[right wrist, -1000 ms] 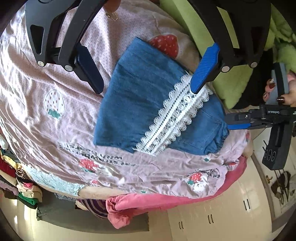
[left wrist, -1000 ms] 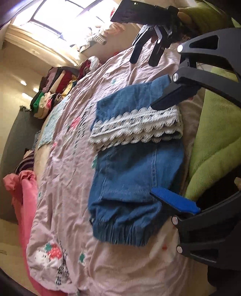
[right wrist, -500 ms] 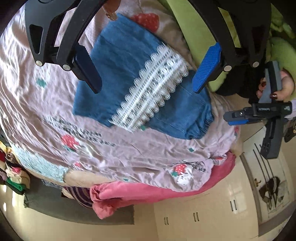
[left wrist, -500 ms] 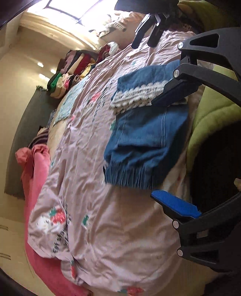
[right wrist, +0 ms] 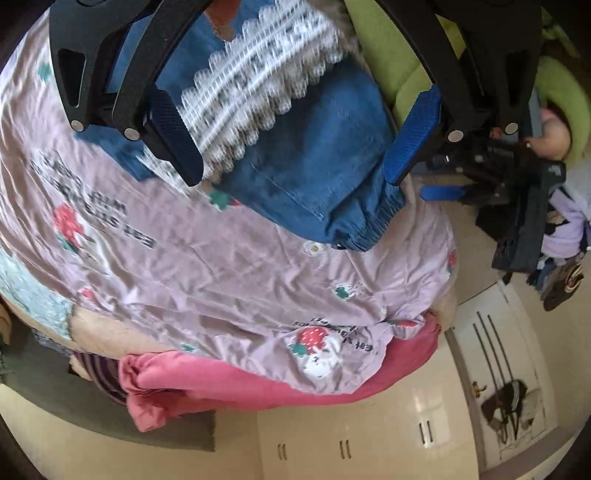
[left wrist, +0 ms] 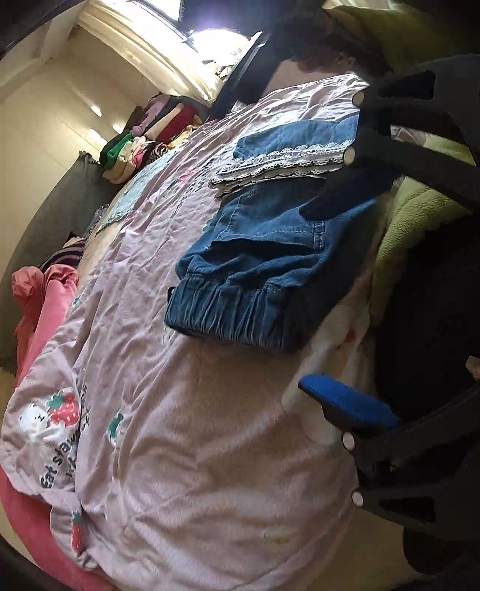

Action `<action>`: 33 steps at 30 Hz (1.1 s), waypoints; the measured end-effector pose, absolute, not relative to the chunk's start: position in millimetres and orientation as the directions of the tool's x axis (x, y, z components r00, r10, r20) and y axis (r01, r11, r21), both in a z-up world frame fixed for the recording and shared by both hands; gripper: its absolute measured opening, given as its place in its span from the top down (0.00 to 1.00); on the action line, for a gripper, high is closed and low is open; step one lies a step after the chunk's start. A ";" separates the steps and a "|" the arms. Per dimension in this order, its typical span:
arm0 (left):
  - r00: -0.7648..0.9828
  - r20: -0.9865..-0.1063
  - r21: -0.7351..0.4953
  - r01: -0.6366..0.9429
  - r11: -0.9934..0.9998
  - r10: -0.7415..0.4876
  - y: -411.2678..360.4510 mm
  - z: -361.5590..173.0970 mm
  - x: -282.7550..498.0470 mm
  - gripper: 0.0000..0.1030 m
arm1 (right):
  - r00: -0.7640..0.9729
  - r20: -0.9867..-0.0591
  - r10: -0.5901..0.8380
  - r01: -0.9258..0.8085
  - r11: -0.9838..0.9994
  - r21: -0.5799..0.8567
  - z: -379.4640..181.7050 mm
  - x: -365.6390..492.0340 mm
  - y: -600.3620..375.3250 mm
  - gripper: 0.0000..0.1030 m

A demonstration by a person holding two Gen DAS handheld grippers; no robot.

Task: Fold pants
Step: 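Grasp the elastic waistband with the right tool and lift it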

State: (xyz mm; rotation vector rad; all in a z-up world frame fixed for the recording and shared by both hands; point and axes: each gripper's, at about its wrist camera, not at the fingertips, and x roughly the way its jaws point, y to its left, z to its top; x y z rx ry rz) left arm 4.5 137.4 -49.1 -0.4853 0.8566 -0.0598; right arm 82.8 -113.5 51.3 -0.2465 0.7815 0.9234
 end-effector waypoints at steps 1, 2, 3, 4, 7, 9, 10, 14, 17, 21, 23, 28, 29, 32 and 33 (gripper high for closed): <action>0.660 -0.711 -0.434 -0.141 0.890 -0.243 135.9 -50.1 6.2 0.24 | 0.343 -0.700 0.626 -0.797 0.589 0.136 50.3 86.0 -108.3 0.10; 0.661 -0.708 -0.439 -0.137 0.888 -0.248 135.4 -51.2 9.1 0.29 | 0.324 -0.706 0.629 -0.804 0.576 0.144 48.8 90.0 -101.5 0.10; 0.662 -0.705 -0.445 -0.133 0.886 -0.255 135.5 -52.5 12.9 0.35 | 0.307 -0.714 0.629 -0.811 0.565 0.150 47.0 94.3 -92.2 0.10; 0.661 -0.705 -0.445 -0.131 0.886 -0.257 135.3 -53.4 15.4 0.37 | 0.288 -0.720 0.631 -0.821 0.550 0.154 45.2 97.0 -84.4 0.10; 0.639 -0.728 -0.418 -0.129 0.899 -0.247 134.7 -63.2 25.2 0.49 | 0.241 -0.749 0.618 -0.848 0.510 0.147 36.4 102.5 -60.2 0.10; 0.620 -0.733 -0.459 -0.147 0.876 -0.280 141.3 -77.4 28.6 0.51 | 0.214 -0.765 0.607 -0.860 0.489 0.148 30.3 105.0 -47.5 0.10; 0.622 -0.724 -0.482 -0.148 0.863 -0.297 144.8 -79.1 28.4 0.51 | 0.201 -0.775 0.599 -0.866 0.478 0.145 26.1 106.1 -37.9 0.10; 0.625 -0.720 -0.486 -0.144 0.862 -0.301 144.7 -79.2 27.6 0.51 | 0.143 -0.806 0.575 -0.888 0.434 0.152 13.0 108.4 -8.2 0.10; 0.629 -0.711 -0.503 -0.142 0.853 -0.315 146.1 -79.9 26.5 0.51 | 0.092 -0.828 0.553 -0.903 0.397 0.166 0.6 111.0 15.8 0.10; 0.631 -0.705 -0.512 -0.138 0.848 -0.323 149.1 -81.0 24.4 0.51 | 0.038 -0.858 0.512 -0.906 0.380 0.187 -22.1 116.2 36.6 0.15; 0.630 -0.705 -0.512 -0.136 0.848 -0.325 149.6 -81.2 24.5 0.52 | 0.001 -0.869 0.494 -0.907 0.366 0.207 -36.5 117.8 41.7 0.38; 0.632 -0.696 -0.534 -0.138 0.834 -0.341 151.6 -81.6 22.6 0.48 | -0.004 -0.841 0.540 -0.880 0.398 0.260 -34.5 126.5 26.7 0.59; 0.633 -0.698 -0.527 -0.137 0.839 -0.334 150.1 -80.3 21.7 0.45 | -0.003 -0.827 0.562 -0.876 0.398 0.273 -29.2 126.2 20.9 0.62; 0.637 -0.695 -0.520 -0.123 0.845 -0.335 143.7 -74.2 15.7 0.33 | -0.024 -0.769 0.638 -0.869 0.367 0.332 -9.4 122.9 -1.9 0.65; 0.637 -0.691 -0.525 -0.116 0.843 -0.342 141.5 -72.4 13.5 0.30 | -0.030 -0.754 0.656 -0.867 0.359 0.347 -4.6 122.3 -6.7 0.65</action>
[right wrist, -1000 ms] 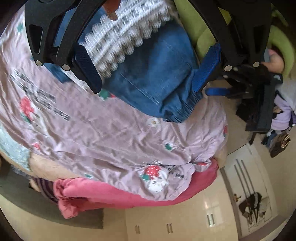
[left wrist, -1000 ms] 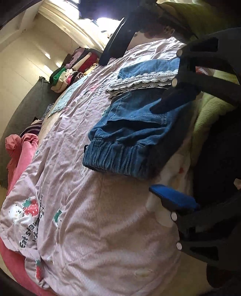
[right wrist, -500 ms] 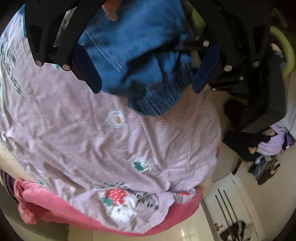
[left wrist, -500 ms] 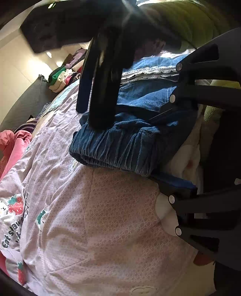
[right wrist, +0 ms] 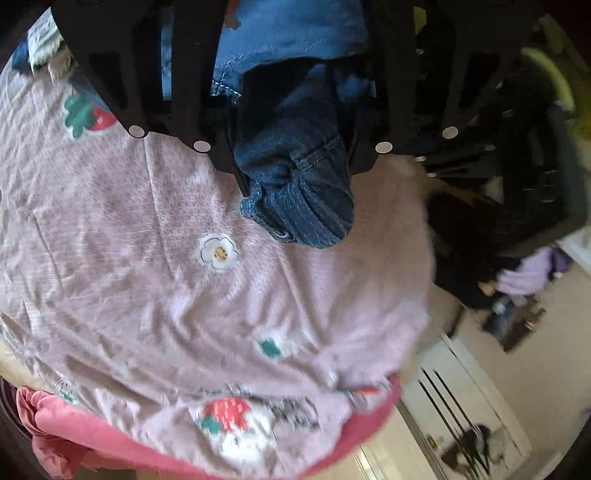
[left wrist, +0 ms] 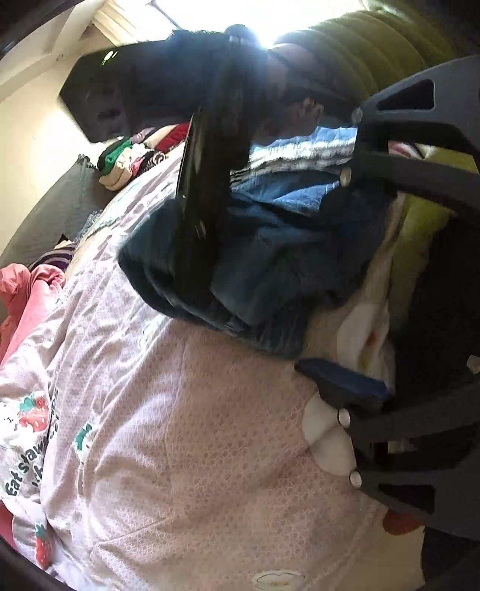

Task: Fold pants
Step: 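Grasp the elastic waistband with the right tool and lift it, then fold the waistband over onto the lace hem and open the right tool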

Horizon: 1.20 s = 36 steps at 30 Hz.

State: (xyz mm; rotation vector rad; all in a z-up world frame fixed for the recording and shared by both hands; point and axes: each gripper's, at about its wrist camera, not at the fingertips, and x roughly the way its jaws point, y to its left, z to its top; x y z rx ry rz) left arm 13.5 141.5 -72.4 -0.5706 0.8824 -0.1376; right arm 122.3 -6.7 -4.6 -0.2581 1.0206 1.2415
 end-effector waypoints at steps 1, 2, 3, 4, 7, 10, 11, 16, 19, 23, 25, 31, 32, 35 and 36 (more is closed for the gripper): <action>0.639 -0.683 -0.531 -0.101 0.841 -0.354 138.1 -68.8 12.0 0.30 | -0.037 -0.726 0.687 -0.862 0.346 0.371 3.9 121.9 -17.7 0.65; 0.643 -0.674 -0.536 -0.087 0.840 -0.363 135.2 -66.2 11.2 0.27 | -0.041 -0.705 0.708 -0.858 0.337 0.388 10.3 121.7 -26.9 0.65; 0.645 -0.663 -0.543 -0.066 0.837 -0.379 131.4 -62.8 11.1 0.21 | -0.043 -0.685 0.727 -0.854 0.329 0.402 16.3 121.7 -36.6 0.65; 0.647 -0.655 -0.550 -0.054 0.833 -0.391 129.0 -61.3 11.2 0.20 | -0.046 -0.662 0.748 -0.850 0.319 0.420 23.3 121.5 -48.4 0.65; 0.639 -0.615 -0.610 -0.014 0.792 -0.462 119.3 -58.5 16.1 0.20 | -0.036 -0.626 0.779 -0.851 0.304 0.427 37.9 119.6 -74.6 0.65; 0.623 -0.569 -0.666 0.033 0.745 -0.536 104.2 -55.6 25.7 0.20 | -0.009 -0.606 0.796 -0.850 0.313 0.423 46.8 120.2 -96.6 0.65; 0.616 -0.564 -0.674 0.042 0.737 -0.550 98.8 -54.6 28.9 0.20 | 0.000 -0.600 0.800 -0.848 0.318 0.423 49.0 121.8 -102.5 0.65; 0.589 -0.531 -0.678 0.136 0.723 -0.609 57.7 -33.2 35.7 0.28 | 0.047 -0.552 0.832 -0.834 0.337 0.436 58.3 126.9 -139.3 0.65; 0.557 -0.510 -0.663 0.230 0.712 -0.655 26.7 -19.2 35.3 0.28 | 0.092 -0.525 0.846 -0.818 0.365 0.444 60.8 126.7 -167.9 0.64; 0.482 -0.535 -0.623 0.330 0.709 -0.694 -16.3 -18.5 34.9 0.27 | 0.220 -0.538 0.814 -0.766 0.485 0.421 54.2 126.6 -212.4 0.57; 0.462 -0.575 -0.580 0.352 0.735 -0.675 -30.7 -21.9 34.0 0.25 | 0.285 -0.563 0.776 -0.712 0.564 0.418 45.5 125.6 -233.8 0.53; 0.421 -0.678 -0.489 0.353 0.798 -0.602 -58.1 -40.6 36.6 0.25 | 0.318 -0.634 0.705 -0.653 0.647 0.393 18.9 109.7 -253.7 0.45; 0.422 -0.688 -0.476 0.353 0.806 -0.591 -58.8 -43.3 36.8 0.25 | 0.321 -0.650 0.689 -0.646 0.661 0.381 14.6 108.9 -253.3 0.45; 0.415 -0.709 -0.463 0.336 0.820 -0.570 -58.5 -50.2 38.8 0.25 | 0.338 -0.737 0.586 -0.615 0.730 0.299 -5.0 109.3 -250.6 0.45; 0.417 -0.714 -0.455 0.334 0.825 -0.562 -58.2 -52.0 39.5 0.25 | 0.360 -0.778 0.515 -0.599 0.767 0.230 -14.7 110.0 -251.6 0.45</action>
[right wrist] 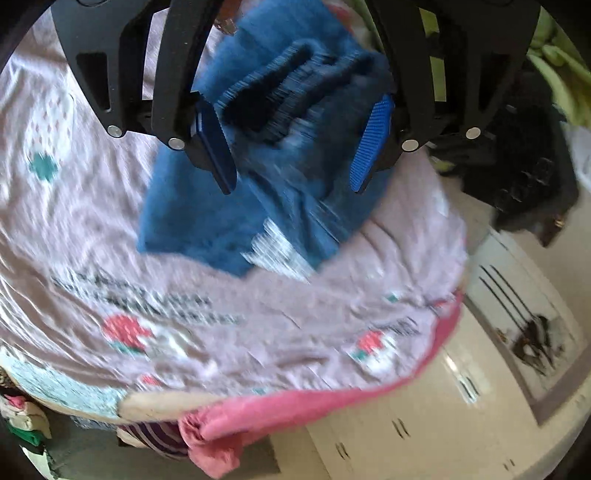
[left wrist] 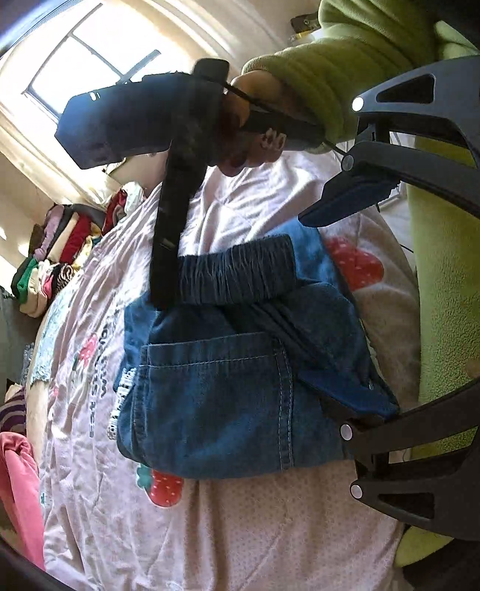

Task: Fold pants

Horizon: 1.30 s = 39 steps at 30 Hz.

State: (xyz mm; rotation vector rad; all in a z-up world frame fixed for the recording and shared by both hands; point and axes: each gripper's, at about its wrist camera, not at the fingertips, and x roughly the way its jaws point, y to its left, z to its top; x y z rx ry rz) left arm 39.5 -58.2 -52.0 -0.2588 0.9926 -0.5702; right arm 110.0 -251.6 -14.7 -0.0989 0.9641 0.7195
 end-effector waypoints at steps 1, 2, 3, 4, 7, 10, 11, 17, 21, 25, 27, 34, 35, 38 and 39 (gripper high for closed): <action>0.414 -0.716 -0.456 0.334 0.825 -0.563 -57.7 -54.8 41.3 0.25 | 0.371 -0.797 0.476 -0.589 0.784 0.193 -21.4 112.2 -254.7 0.45; 0.411 -0.716 -0.457 0.335 0.824 -0.565 -58.4 -57.4 44.4 0.25 | 0.358 -0.802 0.478 -0.578 0.788 0.212 -28.2 115.1 -257.4 0.45; 0.413 -0.722 -0.446 0.335 0.830 -0.555 -59.6 -60.3 45.0 0.25 | 0.346 -0.799 0.491 -0.567 0.789 0.239 -32.0 117.3 -259.6 0.45; 0.417 -0.728 -0.433 0.337 0.836 -0.545 -61.9 -62.8 44.2 0.25 | 0.340 -0.794 0.503 -0.556 0.789 0.261 -33.8 118.7 -261.5 0.44; 0.431 -0.726 -0.416 0.344 0.842 -0.535 -62.4 -59.6 38.5 0.25 | 0.365 -0.762 0.535 -0.583 0.769 0.261 -22.6 111.4 -263.7 0.44; 0.474 -0.704 -0.403 0.346 0.847 -0.528 -54.6 -41.7 27.1 0.09 | 0.412 -0.718 0.561 -0.598 0.761 0.252 -2.3 97.8 -273.3 0.37; 0.503 -0.698 -0.382 0.340 0.859 -0.509 -49.6 -34.4 24.5 0.08 | 0.428 -0.704 0.567 -0.602 0.760 0.246 4.9 93.5 -276.6 0.34; 0.603 -0.673 -0.348 0.254 0.902 -0.429 -11.2 -10.8 24.4 0.05 | 0.495 -0.646 0.581 -0.638 0.748 0.183 31.8 58.3 -294.4 0.24; 0.634 -0.670 -0.356 0.182 0.917 -0.386 14.0 -6.7 27.6 0.04 | 0.502 -0.641 0.581 -0.689 0.716 0.109 38.9 29.1 -290.2 0.20; 0.668 -0.660 -0.359 0.120 0.925 -0.343 29.5 1.1 35.0 0.04 | 0.455 -0.641 0.619 -0.769 0.635 0.068 38.8 1.9 -273.8 0.20; 0.680 -0.653 -0.363 0.106 0.926 -0.334 34.5 7.2 39.3 0.05 | 0.434 -0.642 0.633 -0.808 0.589 0.034 37.0 -9.2 -262.6 0.20; 0.598 -0.703 -0.377 0.146 0.915 -0.385 17.0 -6.3 78.5 0.57 | 0.342 -0.678 0.650 -0.903 0.427 -0.046 21.9 -28.7 -213.2 0.20; 0.580 -0.714 -0.376 0.154 0.914 -0.392 11.5 -10.2 86.2 0.66 | 0.332 -0.685 0.648 -0.910 0.411 -0.053 18.8 -27.5 -207.7 0.23; 0.537 -0.736 -0.373 0.188 0.909 -0.413 -4.8 -20.6 102.1 0.68 | 0.316 -0.729 0.607 -0.922 0.377 -0.086 4.7 -19.8 -189.0 0.30; 0.520 -0.752 -0.358 0.193 0.914 -0.405 -10.7 -26.2 107.9 0.68 | 0.317 -0.737 0.597 -0.923 0.374 -0.094 1.8 -19.0 -184.9 0.32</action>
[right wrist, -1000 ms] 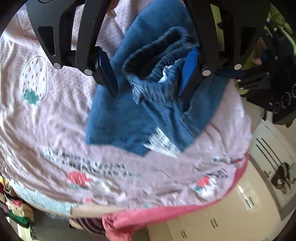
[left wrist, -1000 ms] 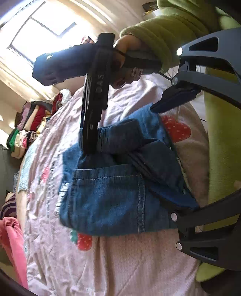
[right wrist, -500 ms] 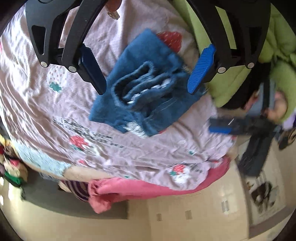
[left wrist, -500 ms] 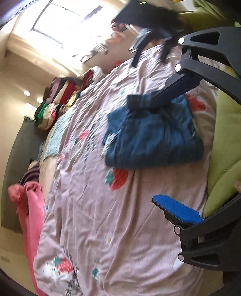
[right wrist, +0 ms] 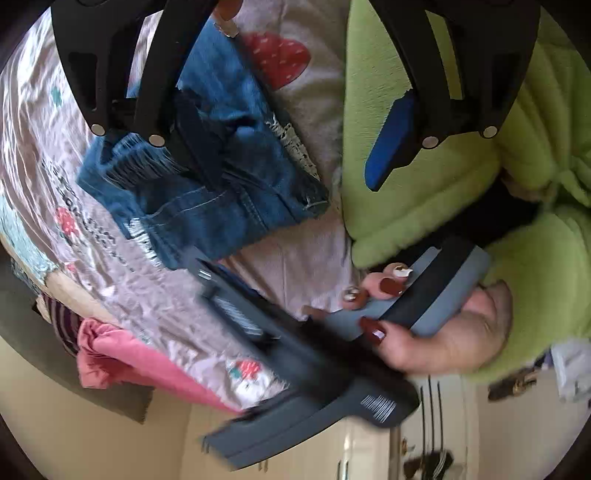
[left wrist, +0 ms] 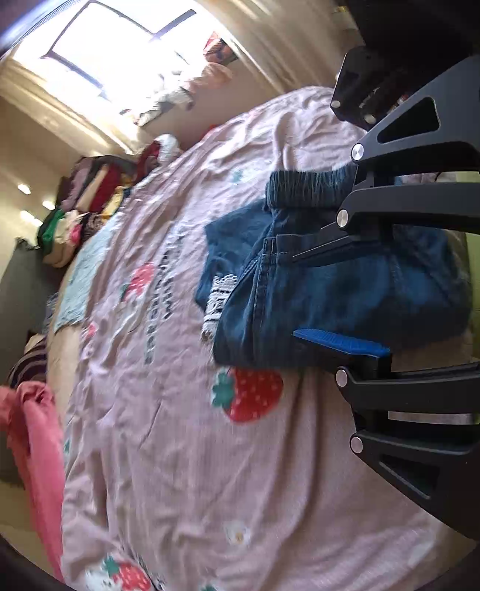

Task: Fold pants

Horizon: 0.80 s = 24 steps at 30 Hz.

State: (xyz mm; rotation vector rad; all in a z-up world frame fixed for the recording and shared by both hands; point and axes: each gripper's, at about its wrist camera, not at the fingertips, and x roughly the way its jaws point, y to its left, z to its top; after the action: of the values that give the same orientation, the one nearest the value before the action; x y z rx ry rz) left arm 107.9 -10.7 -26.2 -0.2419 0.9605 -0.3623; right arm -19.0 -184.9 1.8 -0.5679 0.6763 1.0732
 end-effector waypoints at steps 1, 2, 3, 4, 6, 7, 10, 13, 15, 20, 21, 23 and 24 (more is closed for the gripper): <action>0.511 -0.763 -0.347 0.193 0.918 -0.396 -14.1 -30.5 111.2 0.68 | 0.309 -0.750 0.584 -0.927 0.361 -0.101 -3.4 -16.1 -179.8 0.36; 0.499 -0.775 -0.334 0.196 0.922 -0.387 -17.8 -36.0 115.3 0.68 | 0.305 -0.757 0.578 -0.930 0.350 -0.108 -6.6 -15.4 -176.7 0.41; 0.491 -0.785 -0.326 0.194 0.925 -0.379 -19.9 -40.7 118.7 0.68 | 0.309 -0.762 0.569 -0.933 0.338 -0.126 -11.0 -13.9 -172.1 0.44; 0.484 -0.792 -0.320 0.190 0.928 -0.372 -20.9 -44.0 121.5 0.68 | 0.312 -0.766 0.562 -0.934 0.330 -0.138 -14.3 -13.4 -169.4 0.52; 0.478 -0.798 -0.314 0.189 0.930 -0.367 -22.5 -47.4 126.3 0.68 | 0.312 -0.780 0.542 -0.937 0.312 -0.158 -21.5 -11.2 -163.9 0.72; 0.474 -0.801 -0.315 0.187 0.931 -0.366 -22.3 -49.4 129.1 0.67 | 0.270 -0.792 0.548 -0.947 0.298 -0.116 -23.7 -8.7 -162.9 0.91; 0.472 -0.799 -0.325 0.182 0.928 -0.372 -20.3 -50.0 132.9 0.66 | 0.180 -0.799 0.574 -0.969 0.241 -0.045 -17.2 -16.5 -170.9 0.98; 0.479 -0.791 -0.332 0.187 0.925 -0.380 -20.2 -51.4 133.6 0.66 | 0.198 -0.816 0.543 -0.970 0.227 -0.084 -23.7 -25.6 -179.2 0.98; 0.486 -0.784 -0.340 0.182 0.922 -0.385 -19.7 -54.2 134.8 0.66 | 0.196 -0.827 0.527 -0.967 0.245 -0.073 -36.7 -22.6 -180.7 0.98; 0.506 -0.760 -0.369 0.179 0.912 -0.407 -15.6 -53.0 131.0 0.63 | 0.159 -0.813 0.560 -0.960 0.280 0.005 -34.5 -20.9 -189.5 0.89; 0.512 -0.756 -0.371 0.179 0.911 -0.408 -15.1 -51.6 128.9 0.59 | 0.140 -0.801 0.583 -0.958 0.283 0.039 -26.7 -22.6 -194.3 0.85; 0.533 -0.742 -0.368 0.183 0.912 -0.407 -13.6 -45.8 122.0 0.49 | 0.142 -0.778 0.612 -0.954 0.293 0.057 -11.6 -21.6 -202.1 0.75; 0.542 -0.737 -0.363 0.186 0.913 -0.403 -12.5 -42.9 117.8 0.47 | 0.147 -0.763 0.630 -0.952 0.299 0.064 -2.6 -22.2 -208.0 0.73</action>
State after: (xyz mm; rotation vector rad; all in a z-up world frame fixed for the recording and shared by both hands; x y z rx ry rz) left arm 117.8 -12.5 -42.9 -0.2538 0.9360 -0.3543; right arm -22.2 -208.0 -2.6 -0.4989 0.7874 1.2085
